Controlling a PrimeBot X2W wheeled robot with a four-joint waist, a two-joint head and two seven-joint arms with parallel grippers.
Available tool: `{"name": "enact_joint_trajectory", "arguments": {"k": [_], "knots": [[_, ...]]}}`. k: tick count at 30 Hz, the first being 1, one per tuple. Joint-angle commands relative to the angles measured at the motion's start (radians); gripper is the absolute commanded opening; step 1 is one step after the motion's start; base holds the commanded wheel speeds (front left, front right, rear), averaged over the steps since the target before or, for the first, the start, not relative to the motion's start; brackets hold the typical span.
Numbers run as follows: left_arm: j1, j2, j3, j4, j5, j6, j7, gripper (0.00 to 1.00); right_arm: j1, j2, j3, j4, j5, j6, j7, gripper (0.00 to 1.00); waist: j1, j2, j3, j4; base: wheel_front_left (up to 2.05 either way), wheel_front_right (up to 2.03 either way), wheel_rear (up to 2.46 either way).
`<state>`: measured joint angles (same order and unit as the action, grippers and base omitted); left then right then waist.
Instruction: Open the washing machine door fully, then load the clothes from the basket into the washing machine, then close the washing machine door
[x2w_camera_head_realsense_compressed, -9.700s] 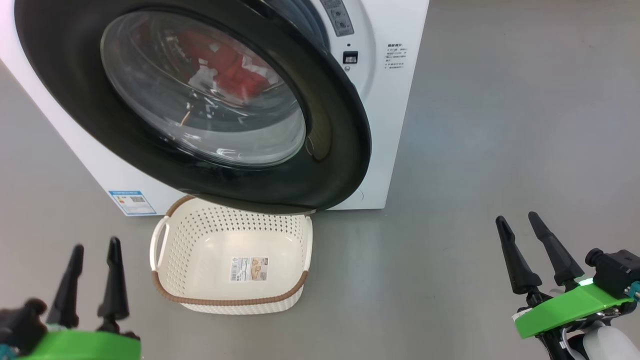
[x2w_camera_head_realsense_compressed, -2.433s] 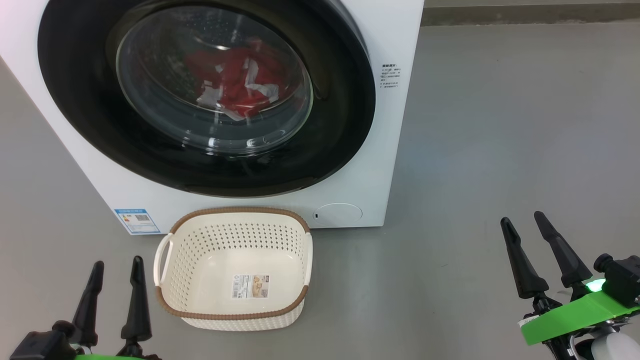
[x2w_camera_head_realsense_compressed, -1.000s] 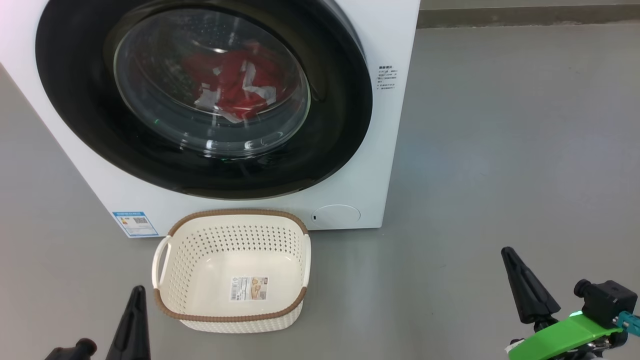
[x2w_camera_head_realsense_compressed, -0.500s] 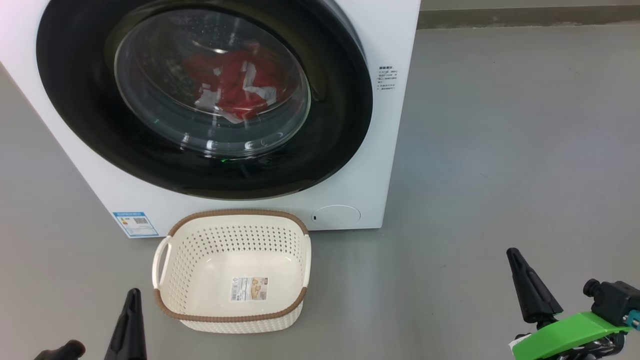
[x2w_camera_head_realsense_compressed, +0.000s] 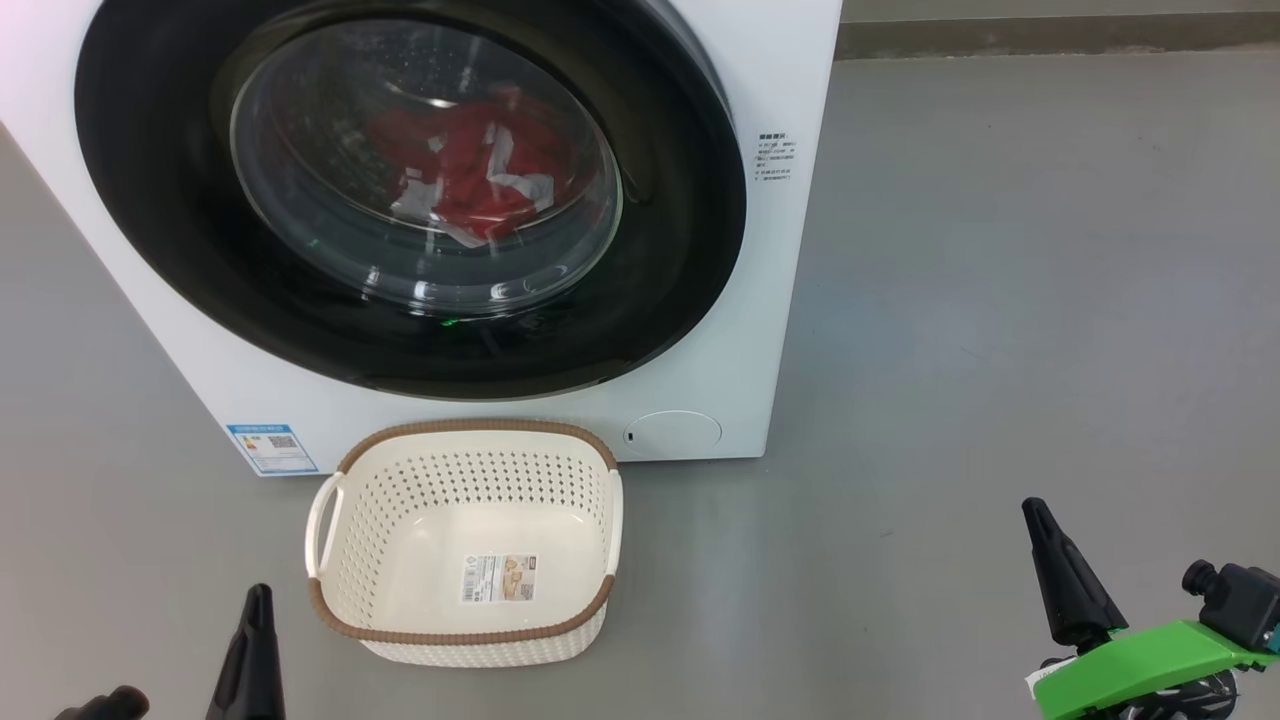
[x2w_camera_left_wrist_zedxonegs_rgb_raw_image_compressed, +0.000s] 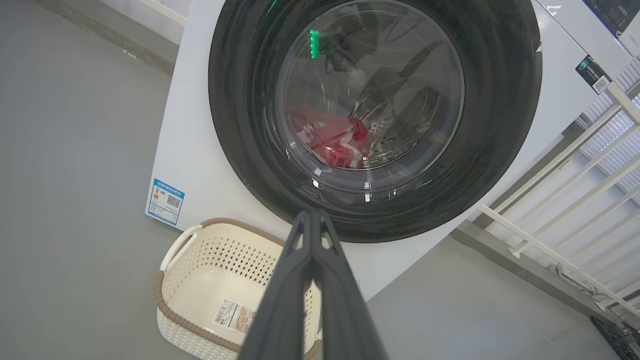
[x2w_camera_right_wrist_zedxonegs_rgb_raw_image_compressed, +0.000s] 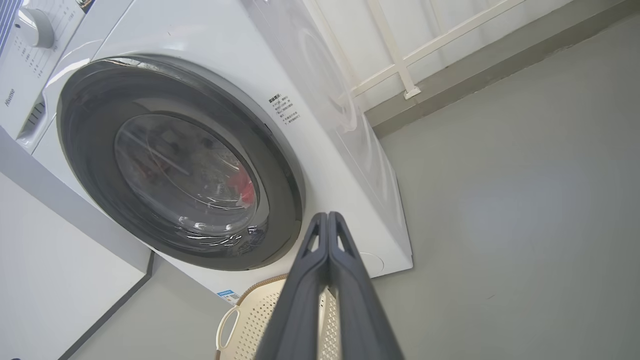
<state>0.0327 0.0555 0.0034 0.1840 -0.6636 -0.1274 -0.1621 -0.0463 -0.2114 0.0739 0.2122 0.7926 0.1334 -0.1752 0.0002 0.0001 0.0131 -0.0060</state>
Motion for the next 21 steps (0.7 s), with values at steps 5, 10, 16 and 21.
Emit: {"name": "enact_joint_trajectory", "arguments": {"k": [5, 10, 16, 21], "knots": [[-0.052, 0.011, 0.022, -0.015, -0.065, -0.001, 0.018, 0.00, -0.035, 0.001, -0.016, -0.018, 0.060, -0.001, 0.021, 0.00, -0.0002, -0.0001, -0.001, 0.000, 0.00, 0.00, 0.00], [-0.057, 0.010, 0.026, -0.011, -0.115, -0.001, 0.032, 0.00, -0.037, 0.009, -0.025, -0.015, 0.104, -0.001, 0.035, 0.00, -0.0002, -0.0001, -0.001, 0.001, 0.00, 0.00, 0.00], [-0.063, 0.010, 0.032, -0.005, -0.175, -0.001, 0.050, 0.00, -0.038, 0.019, -0.036, -0.012, 0.156, -0.001, 0.053, 0.00, -0.0002, -0.0001, -0.002, 0.001, 0.00, 0.00, 0.00], [-0.068, 0.009, 0.037, -0.001, -0.225, -0.001, 0.064, 0.00, -0.040, 0.028, -0.045, -0.009, 0.200, -0.001, 0.067, 0.00, -0.0002, -0.0001, -0.002, 0.001, 0.00, 0.00, 0.00]]}}
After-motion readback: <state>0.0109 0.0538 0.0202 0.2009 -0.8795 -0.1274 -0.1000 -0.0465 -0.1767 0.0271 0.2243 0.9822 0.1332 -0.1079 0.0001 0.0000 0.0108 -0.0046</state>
